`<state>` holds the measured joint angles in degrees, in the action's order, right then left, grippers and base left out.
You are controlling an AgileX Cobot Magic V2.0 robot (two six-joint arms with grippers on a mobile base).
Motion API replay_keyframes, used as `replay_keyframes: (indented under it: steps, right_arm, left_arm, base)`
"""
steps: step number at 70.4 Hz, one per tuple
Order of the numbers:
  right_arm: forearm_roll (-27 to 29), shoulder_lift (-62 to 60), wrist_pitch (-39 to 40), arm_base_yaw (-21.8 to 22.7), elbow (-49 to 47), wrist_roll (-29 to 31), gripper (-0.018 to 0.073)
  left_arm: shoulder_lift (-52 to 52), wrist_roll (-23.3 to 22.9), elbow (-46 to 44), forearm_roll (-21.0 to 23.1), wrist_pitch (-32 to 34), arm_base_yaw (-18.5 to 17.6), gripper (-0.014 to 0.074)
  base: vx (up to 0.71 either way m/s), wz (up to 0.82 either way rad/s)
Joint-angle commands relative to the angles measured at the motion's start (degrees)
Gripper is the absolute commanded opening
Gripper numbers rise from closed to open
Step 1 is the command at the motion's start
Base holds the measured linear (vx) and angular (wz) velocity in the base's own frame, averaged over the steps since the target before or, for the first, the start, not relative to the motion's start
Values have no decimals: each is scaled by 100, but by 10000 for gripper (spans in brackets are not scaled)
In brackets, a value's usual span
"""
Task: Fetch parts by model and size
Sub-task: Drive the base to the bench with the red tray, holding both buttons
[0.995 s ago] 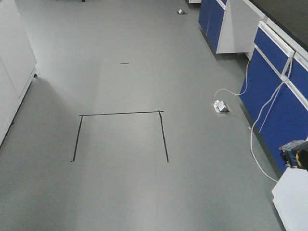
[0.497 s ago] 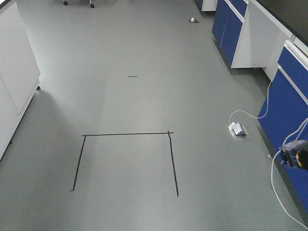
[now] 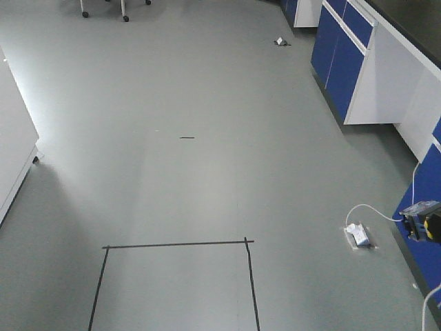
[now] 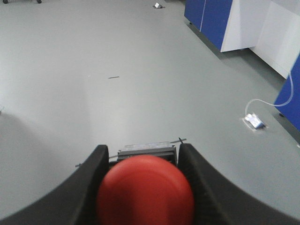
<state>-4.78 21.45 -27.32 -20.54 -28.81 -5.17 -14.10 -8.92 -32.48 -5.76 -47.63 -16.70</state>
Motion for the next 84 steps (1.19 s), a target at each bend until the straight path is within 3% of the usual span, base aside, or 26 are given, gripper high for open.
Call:
replay_keyframes:
  steps: [1,84]
  right_arm:
    - [-62,33,457,21,-161,36,-10]
    - [-64,33,457,21,-161,36,-10]
  left_arm:
    - [-97,-4,-148,4,420,-36,-6]
    - [-97,-4,-148,4,403,-36,-6]
  base:
    - [64,3]
    - [71,3]
